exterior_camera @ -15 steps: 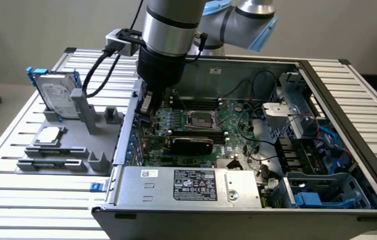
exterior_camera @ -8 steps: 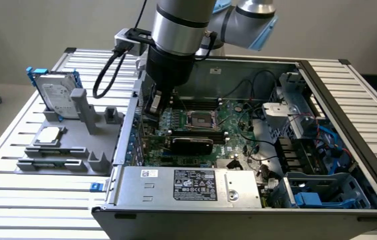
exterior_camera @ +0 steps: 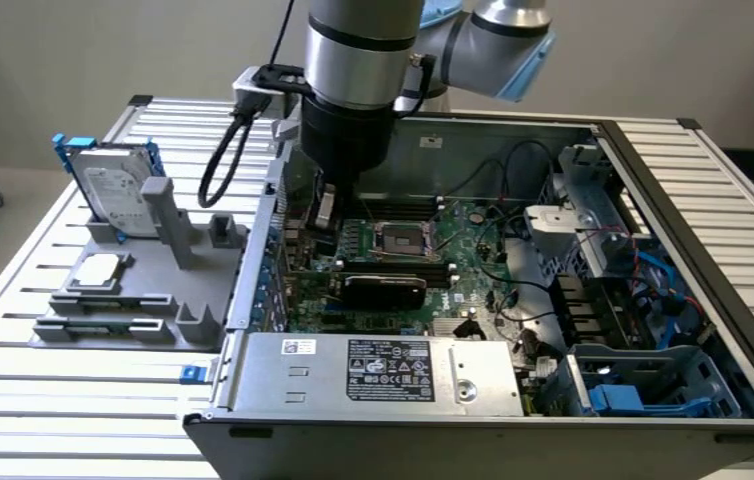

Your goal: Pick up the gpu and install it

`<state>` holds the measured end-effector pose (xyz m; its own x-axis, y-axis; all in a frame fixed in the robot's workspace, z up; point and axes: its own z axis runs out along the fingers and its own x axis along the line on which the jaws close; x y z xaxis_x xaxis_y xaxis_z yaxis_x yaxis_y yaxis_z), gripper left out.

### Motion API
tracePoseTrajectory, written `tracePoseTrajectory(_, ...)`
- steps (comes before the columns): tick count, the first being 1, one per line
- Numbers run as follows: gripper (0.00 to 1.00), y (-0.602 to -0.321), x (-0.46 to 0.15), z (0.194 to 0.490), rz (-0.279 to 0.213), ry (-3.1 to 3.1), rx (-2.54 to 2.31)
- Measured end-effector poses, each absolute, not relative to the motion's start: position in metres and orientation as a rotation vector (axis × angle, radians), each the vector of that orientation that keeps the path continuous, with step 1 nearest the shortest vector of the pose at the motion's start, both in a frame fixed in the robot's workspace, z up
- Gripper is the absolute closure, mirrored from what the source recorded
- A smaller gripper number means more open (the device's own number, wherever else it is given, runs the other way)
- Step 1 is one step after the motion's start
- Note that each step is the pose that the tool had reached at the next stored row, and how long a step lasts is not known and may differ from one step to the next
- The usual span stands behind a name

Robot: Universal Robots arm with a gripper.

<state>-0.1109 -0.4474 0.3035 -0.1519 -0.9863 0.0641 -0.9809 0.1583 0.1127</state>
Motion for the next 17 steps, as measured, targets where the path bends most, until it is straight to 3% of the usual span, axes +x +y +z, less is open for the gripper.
tracePoseTrajectory(6,0.89,-0.4474,-0.11,0.3034,0.03,-2.34,2.033)
tracePoseTrajectory(17,0.89,-0.4475,-0.1095,0.3048,0.034,-2.346,2.044)
